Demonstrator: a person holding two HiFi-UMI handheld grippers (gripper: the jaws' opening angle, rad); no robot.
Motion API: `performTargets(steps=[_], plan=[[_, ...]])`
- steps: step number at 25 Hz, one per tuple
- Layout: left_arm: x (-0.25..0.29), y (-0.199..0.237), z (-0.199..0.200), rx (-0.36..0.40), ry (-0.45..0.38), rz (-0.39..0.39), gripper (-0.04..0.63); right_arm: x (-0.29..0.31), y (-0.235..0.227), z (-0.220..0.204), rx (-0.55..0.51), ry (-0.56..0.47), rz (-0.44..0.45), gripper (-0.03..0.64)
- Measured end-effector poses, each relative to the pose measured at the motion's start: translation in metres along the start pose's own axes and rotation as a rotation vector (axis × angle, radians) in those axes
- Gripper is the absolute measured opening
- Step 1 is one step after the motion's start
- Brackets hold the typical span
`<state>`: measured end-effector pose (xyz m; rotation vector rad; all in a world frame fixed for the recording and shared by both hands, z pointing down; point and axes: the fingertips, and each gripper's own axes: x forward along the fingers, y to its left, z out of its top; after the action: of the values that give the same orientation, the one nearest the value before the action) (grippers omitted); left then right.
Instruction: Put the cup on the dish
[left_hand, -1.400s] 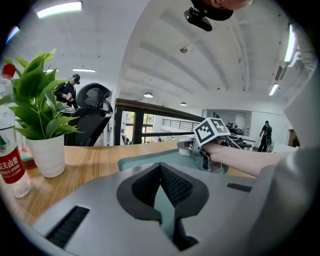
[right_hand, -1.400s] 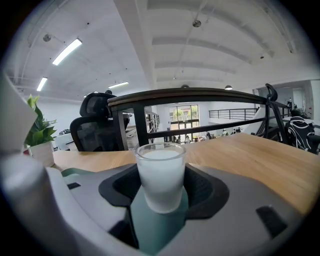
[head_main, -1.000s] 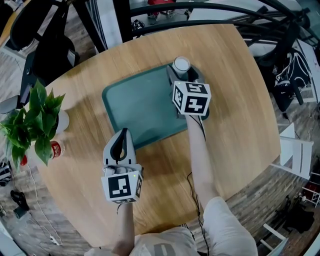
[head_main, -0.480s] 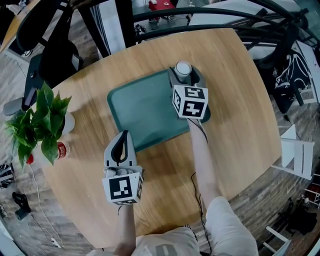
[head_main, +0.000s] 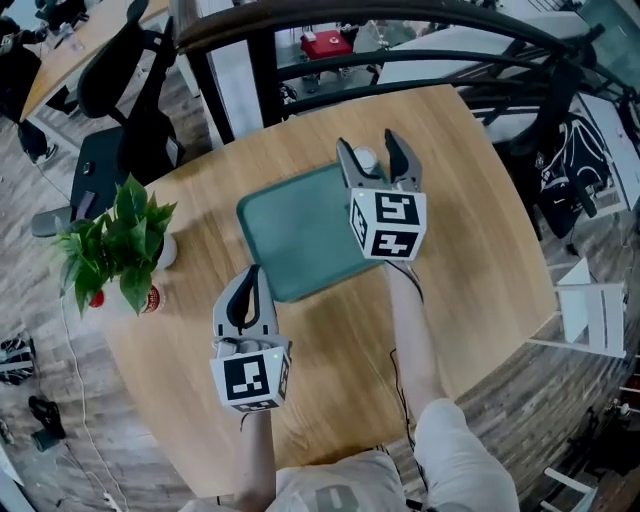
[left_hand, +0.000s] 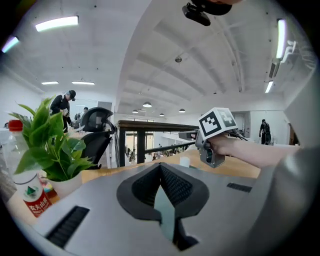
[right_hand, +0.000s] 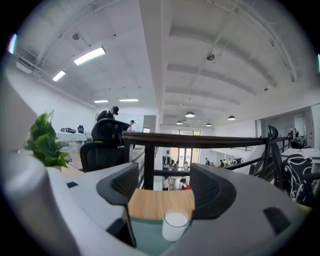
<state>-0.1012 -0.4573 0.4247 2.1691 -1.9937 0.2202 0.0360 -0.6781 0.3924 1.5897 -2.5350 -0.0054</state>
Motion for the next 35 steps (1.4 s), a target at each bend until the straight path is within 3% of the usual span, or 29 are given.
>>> performTargets(steps=[4,6,9,12,14,15,17,21,25,35], plan=[[-0.025,-0.008,0.036,0.066,-0.062,-0.020,0.008,-0.050,0.019,0.067,0.026,-0.117,0.030,0.298],[-0.042,-0.017,0.055,0.117,-0.099,-0.042,0.008,-0.078,0.029,0.098,-0.025,-0.169,0.036,0.298],[-0.072,-0.031,0.081,0.136,-0.149,-0.073,0.008,-0.130,0.047,0.140,-0.100,-0.252,0.043,0.296],[-0.108,-0.039,0.103,0.159,-0.211,-0.088,0.008,-0.191,0.065,0.173,-0.038,-0.340,0.052,0.288],[-0.131,-0.043,0.119,0.173,-0.262,-0.089,0.008,-0.233,0.074,0.188,0.024,-0.397,0.041,0.159],[-0.141,-0.045,0.128,0.172,-0.285,-0.088,0.008,-0.253,0.078,0.193,0.051,-0.418,0.037,0.126],[-0.161,-0.049,0.145,0.168,-0.338,-0.087,0.008,-0.289,0.090,0.195,0.086,-0.433,0.044,0.050],[-0.207,-0.058,0.173,0.172,-0.439,-0.085,0.008,-0.345,0.124,0.172,0.078,-0.364,0.053,0.038],[-0.246,-0.063,0.189,0.167,-0.506,-0.094,0.008,-0.382,0.150,0.145,-0.008,-0.286,0.010,0.032],[-0.281,-0.073,0.183,0.168,-0.502,-0.135,0.008,-0.415,0.172,0.141,-0.068,-0.264,-0.020,0.020]])
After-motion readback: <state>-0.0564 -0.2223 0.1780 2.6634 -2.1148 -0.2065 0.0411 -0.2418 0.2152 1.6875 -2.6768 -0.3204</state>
